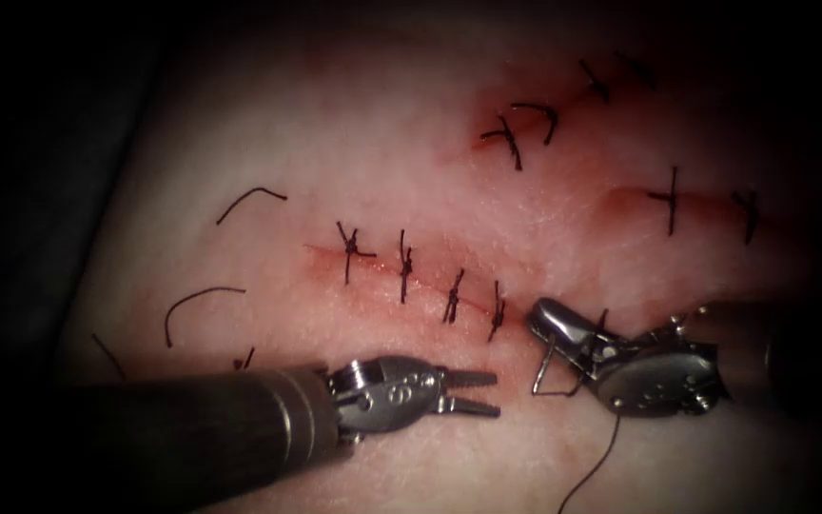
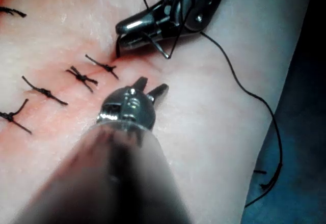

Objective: Wound Closure
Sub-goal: Throw the needle though the top of the incision with the right tool.

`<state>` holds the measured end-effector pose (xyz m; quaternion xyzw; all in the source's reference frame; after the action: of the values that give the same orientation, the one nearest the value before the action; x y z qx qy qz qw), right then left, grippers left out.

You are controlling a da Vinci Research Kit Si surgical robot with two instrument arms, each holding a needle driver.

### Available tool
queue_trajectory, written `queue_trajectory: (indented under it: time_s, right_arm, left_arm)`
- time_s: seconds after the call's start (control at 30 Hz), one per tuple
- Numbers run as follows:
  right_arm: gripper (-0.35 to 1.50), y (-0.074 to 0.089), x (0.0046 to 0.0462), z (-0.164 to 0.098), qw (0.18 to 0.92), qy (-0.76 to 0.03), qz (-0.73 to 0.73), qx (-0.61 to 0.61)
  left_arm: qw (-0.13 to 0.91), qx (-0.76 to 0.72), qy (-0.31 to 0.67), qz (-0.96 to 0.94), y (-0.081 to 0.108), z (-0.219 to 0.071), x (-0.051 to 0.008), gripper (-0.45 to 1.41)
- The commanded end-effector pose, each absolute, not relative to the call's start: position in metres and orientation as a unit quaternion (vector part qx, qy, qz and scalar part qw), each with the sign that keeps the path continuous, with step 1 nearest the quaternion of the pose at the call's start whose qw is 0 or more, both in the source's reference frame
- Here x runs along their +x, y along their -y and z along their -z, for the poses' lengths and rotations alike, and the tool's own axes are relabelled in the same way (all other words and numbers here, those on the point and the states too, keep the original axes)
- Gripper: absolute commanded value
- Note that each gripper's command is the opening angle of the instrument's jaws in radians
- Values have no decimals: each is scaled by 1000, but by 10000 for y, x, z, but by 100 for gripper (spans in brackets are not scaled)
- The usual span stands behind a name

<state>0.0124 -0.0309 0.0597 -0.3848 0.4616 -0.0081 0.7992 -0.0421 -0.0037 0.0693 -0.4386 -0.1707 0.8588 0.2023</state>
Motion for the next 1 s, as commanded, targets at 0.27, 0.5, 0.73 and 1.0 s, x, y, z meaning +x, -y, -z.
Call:
queue_trajectory:
  time_s: [0.27,0.5,0.73,1.0]
  right_arm:
    - [-35,320,134,-629,808,-455,12,-374]
    - [-35,325,132,-637,815,-449,-9,-365]
    - [-35,325,128,-654,826,-443,-33,-349]
    - [-35,341,135,-672,836,-441,-39,-324]
  left_arm:
    - [203,-438,170,-859,40,-702,-427,2]
    - [207,-435,167,-860,44,-704,-427,2]
    - [207,-435,168,-860,44,-704,-427,2]
    - [207,-434,168,-861,44,-704,-424,2]
